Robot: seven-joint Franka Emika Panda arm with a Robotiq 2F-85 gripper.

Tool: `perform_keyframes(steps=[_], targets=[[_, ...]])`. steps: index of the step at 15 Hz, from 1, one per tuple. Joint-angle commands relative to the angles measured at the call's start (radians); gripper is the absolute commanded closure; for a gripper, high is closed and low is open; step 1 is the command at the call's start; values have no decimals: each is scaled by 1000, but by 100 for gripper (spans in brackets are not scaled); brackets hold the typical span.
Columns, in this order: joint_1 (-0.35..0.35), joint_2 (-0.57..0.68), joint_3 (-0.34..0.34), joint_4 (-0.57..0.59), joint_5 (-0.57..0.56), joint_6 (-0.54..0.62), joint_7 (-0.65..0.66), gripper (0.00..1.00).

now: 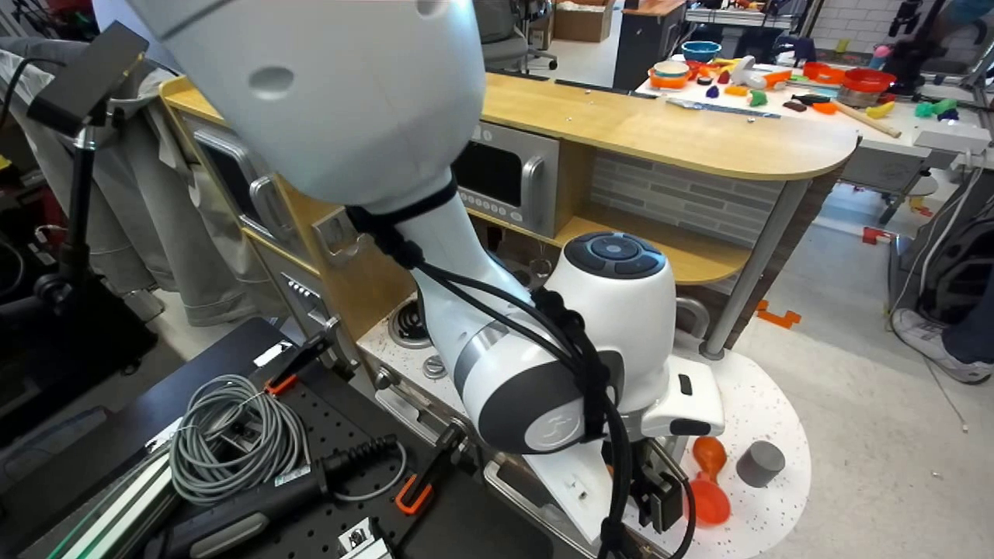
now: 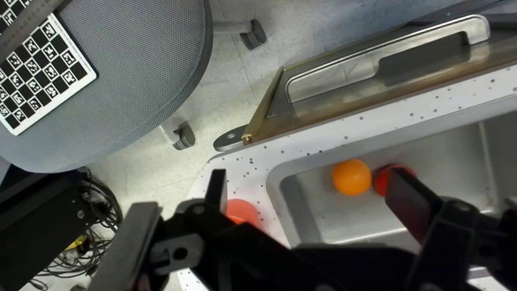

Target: Remove the orange ball from the sink and place it inside the orange mug

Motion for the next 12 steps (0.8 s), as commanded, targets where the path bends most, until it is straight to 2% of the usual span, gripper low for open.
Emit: perform_keyframes(steps=[1, 6, 12], targets=[[20, 100, -7, 103, -26, -3, 47, 0], [4, 180, 30, 191, -21, -20, 36, 0], [29, 283, 36, 286, -37, -37, 31, 0]])
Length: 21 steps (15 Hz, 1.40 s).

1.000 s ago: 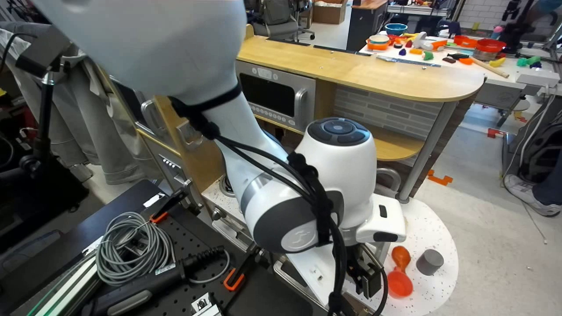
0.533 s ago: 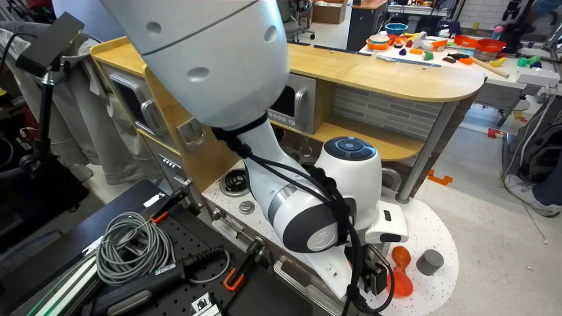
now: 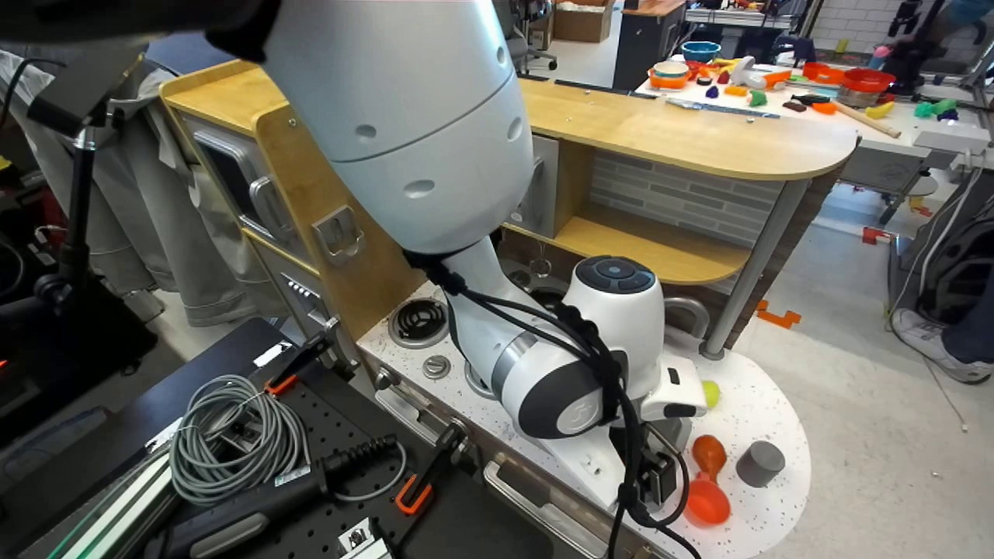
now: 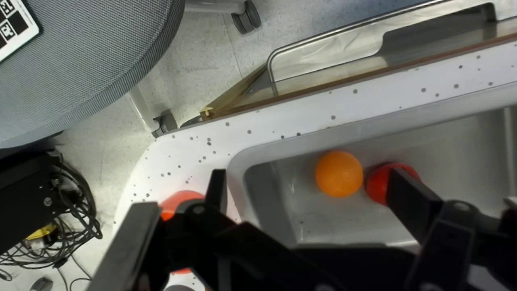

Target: Remove the orange ball from the sink and place it inside the orange mug

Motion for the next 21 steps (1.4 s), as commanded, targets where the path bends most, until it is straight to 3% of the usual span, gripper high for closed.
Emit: perform_keyframes(steps=[1, 21], targets=[[15, 77, 0, 91, -36, -33, 12, 0], [-8, 282, 34, 366, -91, -190, -59, 0]])
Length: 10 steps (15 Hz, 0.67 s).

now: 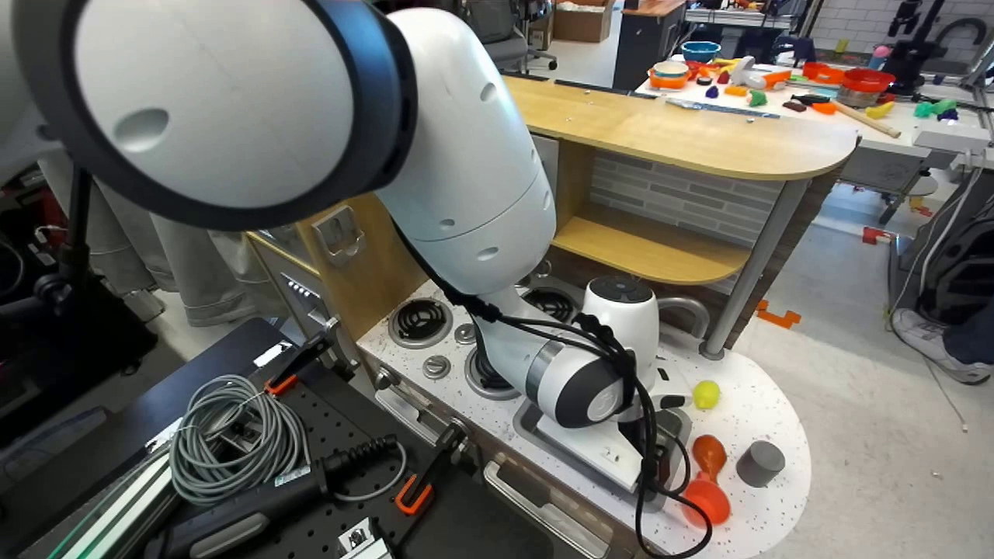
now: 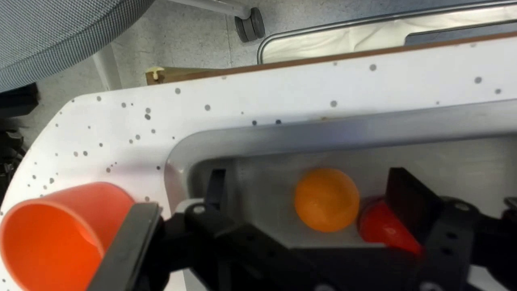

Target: Remove the orange ball from the sink and place it inside the orange mug

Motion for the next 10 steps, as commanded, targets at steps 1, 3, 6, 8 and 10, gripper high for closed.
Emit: perform_keyframes(steps=[1, 3, 6, 8, 10], targets=[[-27, 42, 21, 70, -29, -39, -15, 0], [-30, 57, 24, 83, -32, -47, -17, 0], [-30, 93, 18, 113, -36, -61, -15, 0], [-32, 115, 17, 130, -37, -62, -16, 0], [-33, 133, 17, 151, -38, -65, -18, 0]])
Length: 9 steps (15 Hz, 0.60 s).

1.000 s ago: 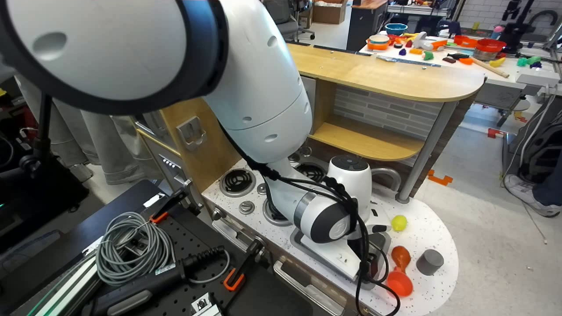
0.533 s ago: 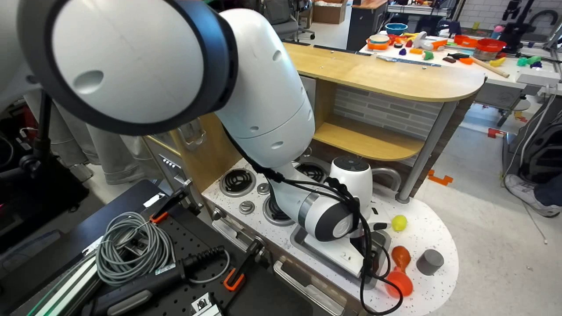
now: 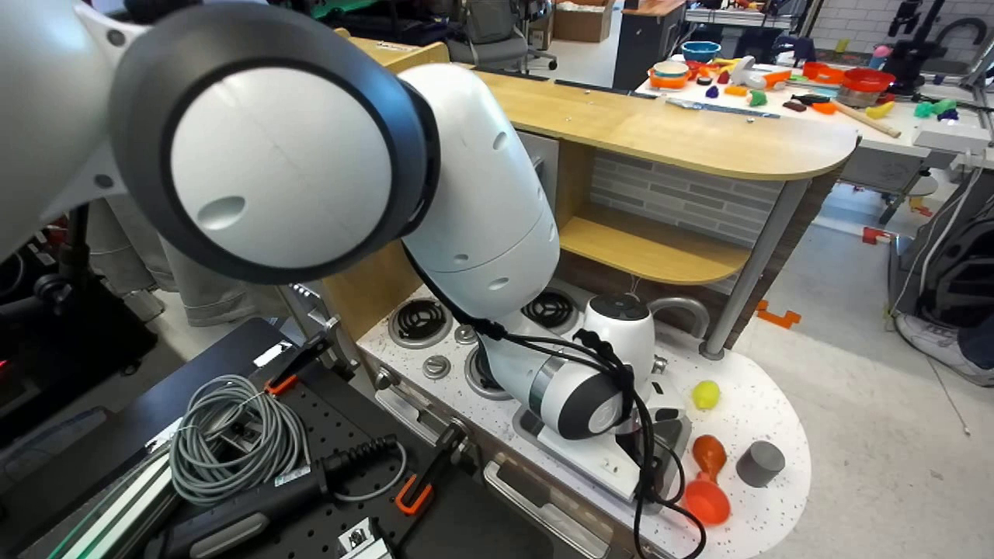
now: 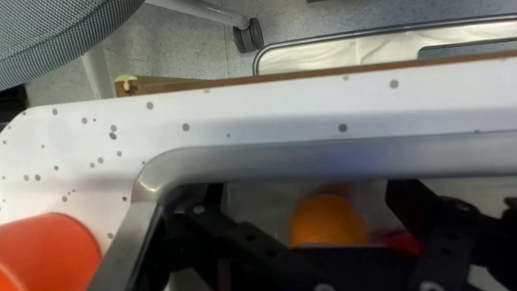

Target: Remove the orange ball from the sink and place it inside the orange mug

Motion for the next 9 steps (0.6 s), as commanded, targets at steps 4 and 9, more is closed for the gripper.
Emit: perform_keyframes(steps=[4, 9], targets=[[-23, 70, 11, 109, -28, -38, -12, 0], [-16, 81, 12, 129, -33, -30, -18, 25]])
